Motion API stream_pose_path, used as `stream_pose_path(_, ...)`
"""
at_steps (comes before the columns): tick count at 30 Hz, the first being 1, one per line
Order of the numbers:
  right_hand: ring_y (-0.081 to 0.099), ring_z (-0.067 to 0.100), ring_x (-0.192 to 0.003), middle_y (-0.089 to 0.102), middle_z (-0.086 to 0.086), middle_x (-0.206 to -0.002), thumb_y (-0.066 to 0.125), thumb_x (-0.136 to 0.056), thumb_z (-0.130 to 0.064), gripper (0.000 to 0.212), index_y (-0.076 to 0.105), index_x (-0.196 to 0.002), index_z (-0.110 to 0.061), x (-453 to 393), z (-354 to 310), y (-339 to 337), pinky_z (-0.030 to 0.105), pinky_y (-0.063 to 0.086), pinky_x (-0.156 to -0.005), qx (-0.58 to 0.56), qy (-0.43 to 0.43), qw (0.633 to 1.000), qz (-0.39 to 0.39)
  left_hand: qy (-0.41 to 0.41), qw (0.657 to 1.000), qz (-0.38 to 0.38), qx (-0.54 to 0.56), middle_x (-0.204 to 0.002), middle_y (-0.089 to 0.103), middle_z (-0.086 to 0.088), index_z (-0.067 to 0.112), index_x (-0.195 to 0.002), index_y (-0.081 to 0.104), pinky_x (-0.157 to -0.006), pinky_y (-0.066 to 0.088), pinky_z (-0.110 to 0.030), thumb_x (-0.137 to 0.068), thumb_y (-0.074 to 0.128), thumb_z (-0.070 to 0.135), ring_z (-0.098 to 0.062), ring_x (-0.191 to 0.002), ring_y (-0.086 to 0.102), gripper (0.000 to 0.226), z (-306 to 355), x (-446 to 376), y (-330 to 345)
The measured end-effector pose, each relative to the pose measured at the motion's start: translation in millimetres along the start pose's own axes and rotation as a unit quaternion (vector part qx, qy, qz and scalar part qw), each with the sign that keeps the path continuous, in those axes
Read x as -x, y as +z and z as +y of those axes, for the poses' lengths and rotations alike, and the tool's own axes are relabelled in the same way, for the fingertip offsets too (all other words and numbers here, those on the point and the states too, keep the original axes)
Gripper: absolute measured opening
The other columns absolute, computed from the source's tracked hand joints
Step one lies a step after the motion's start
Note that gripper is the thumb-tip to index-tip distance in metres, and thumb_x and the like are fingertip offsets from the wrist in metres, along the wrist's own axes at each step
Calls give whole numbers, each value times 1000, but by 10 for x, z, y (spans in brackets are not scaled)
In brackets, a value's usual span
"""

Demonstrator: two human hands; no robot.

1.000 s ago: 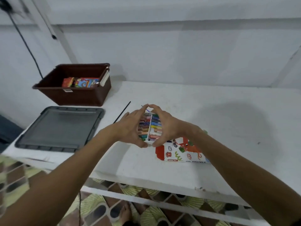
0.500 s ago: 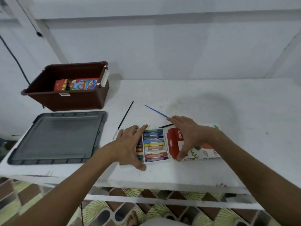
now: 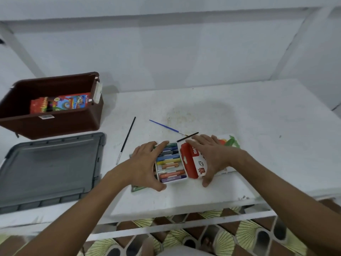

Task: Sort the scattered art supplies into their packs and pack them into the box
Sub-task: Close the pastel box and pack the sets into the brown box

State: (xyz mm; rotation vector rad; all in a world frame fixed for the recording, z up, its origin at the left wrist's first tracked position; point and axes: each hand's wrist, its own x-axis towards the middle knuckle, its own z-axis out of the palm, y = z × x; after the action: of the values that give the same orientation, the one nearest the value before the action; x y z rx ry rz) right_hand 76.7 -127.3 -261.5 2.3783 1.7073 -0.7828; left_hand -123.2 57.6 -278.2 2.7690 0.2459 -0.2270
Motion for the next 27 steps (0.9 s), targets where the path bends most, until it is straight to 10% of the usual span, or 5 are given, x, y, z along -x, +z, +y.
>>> stream_pose_path(10,13,18,-137,8,-16,-145,87,-46,-51,125,6,-142,-50,191,128,-116,44,31,-110,-153,-35,984,85,3,999,-6,-40,-132,34,3,38,-146,5,-108,32,-46,-46,65,79,-19,-122,36,124,-53,-17,-48)
stream_pose_path(20,14,17,-138,15,-10,-149,88,-47,-51,134,-5,-144,-42,170,59,-23,43,16,-115,-138,-27,986,93,17,999,39,-1,-130,32,5,36,-146,9,-109,32,-45,-49,69,71,-17,-122,34,119,144,48,-391)
stream_pose_path(27,33,9,-127,27,-18,-139,92,-46,-39,137,-5,-142,-48,239,-4,-40,43,34,-110,-254,-62,959,113,32,999,-22,22,-134,29,6,38,-146,15,-110,30,-44,-49,74,66,-16,-123,31,116,284,-47,-328)
